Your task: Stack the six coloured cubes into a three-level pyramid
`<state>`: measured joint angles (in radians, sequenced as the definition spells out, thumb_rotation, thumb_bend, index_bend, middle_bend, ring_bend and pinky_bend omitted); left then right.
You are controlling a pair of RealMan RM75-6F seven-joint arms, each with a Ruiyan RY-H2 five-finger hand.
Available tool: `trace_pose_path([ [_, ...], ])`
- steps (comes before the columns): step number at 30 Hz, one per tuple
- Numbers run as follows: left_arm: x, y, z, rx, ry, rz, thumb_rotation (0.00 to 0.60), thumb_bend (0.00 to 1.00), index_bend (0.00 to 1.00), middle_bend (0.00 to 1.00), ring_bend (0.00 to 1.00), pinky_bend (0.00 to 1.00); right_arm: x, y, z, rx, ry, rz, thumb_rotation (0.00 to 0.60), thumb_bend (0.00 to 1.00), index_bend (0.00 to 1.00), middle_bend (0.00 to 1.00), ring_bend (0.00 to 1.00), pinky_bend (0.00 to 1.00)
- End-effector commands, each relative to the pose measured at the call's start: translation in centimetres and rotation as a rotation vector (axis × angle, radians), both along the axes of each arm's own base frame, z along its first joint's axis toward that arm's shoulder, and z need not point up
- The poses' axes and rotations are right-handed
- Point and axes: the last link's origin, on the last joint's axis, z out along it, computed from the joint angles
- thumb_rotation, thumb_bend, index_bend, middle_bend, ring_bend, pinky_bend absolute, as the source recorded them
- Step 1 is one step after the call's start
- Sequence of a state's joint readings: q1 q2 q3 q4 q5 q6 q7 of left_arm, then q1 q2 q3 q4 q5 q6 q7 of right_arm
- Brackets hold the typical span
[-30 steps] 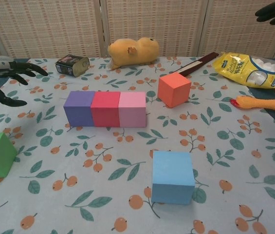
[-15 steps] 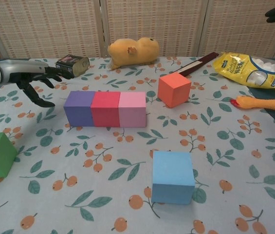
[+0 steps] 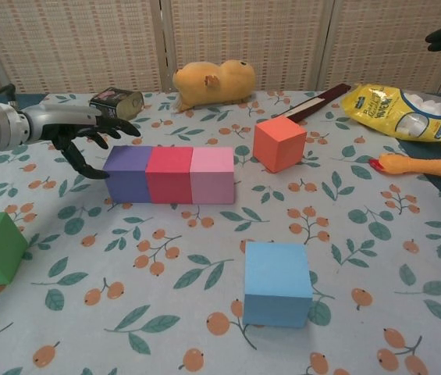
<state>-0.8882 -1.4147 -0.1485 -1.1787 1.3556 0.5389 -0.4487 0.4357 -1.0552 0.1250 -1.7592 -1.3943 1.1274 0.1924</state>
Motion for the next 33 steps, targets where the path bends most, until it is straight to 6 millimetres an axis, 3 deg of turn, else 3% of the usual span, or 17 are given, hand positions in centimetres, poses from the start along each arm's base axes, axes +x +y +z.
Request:
trace_pose_path([
  [1, 0.1, 0.0, -0.2, -0.004, -0.001, 0.001, 0.600, 0.33, 0.13, 0.00, 0.00, 0.14, -0.1, 0.0, 0.0, 0.003, 0.001, 0.000, 0.600, 0.08, 0.00, 0.04, 0.00, 0.05],
  [14, 0.6, 0.1, -1.0, 0.003, -0.009, -0.004, 0.600, 0.32, 0.19, 0.01, 0.04, 0.18, -0.5, 0.2, 0.0, 0.005, -0.007, -0.008, 0.600, 0.08, 0.00, 0.04, 0.00, 0.05],
  [33, 0.5, 0.4, -1.6, 0.015, -0.005, 0.000, 0.600, 0.31, 0.23, 0.11, 0.12, 0.20, -0.8, 0.0, -0.1, 0.016, -0.012, -0.020, 0.600, 0.08, 0.00, 0.04, 0.00, 0.05],
])
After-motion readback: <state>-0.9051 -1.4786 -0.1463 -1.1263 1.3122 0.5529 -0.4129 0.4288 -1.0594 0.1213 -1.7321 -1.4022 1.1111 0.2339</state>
